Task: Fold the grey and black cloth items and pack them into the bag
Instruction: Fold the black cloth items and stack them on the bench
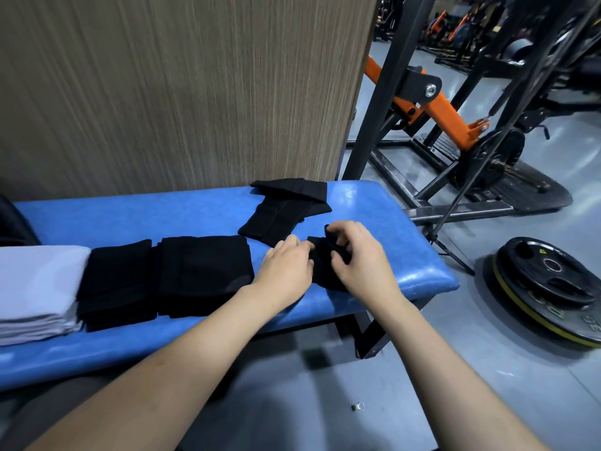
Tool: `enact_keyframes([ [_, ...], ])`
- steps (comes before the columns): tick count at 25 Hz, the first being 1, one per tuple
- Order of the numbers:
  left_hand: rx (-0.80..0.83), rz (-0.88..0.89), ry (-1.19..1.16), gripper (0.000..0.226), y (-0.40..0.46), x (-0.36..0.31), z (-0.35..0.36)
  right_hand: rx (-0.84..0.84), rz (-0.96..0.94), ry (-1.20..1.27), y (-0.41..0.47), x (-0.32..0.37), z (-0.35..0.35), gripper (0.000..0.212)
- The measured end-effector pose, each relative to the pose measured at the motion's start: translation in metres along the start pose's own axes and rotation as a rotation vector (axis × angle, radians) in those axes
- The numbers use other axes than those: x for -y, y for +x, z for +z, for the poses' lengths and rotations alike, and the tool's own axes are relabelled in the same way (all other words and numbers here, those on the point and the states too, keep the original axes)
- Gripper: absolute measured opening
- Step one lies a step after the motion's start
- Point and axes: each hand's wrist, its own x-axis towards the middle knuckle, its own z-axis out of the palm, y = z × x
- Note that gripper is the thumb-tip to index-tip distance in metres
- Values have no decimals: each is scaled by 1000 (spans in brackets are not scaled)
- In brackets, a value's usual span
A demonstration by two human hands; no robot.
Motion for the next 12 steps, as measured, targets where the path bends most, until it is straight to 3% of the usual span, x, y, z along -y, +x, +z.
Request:
enact_keyframes([
  [5,30,-37,-89,40,1,1,-2,151,105,64,3,9,16,38],
  [8,-7,-88,-164,38,4,2,-5,247,212,225,7,8,10,31],
  [10,-14,-99,-181,39,4,1,-4,195,319,437,9,0,2,22],
  [12,3,-88,-135,44,3,-2,-2,77,365,458,9,-11,-10,24],
])
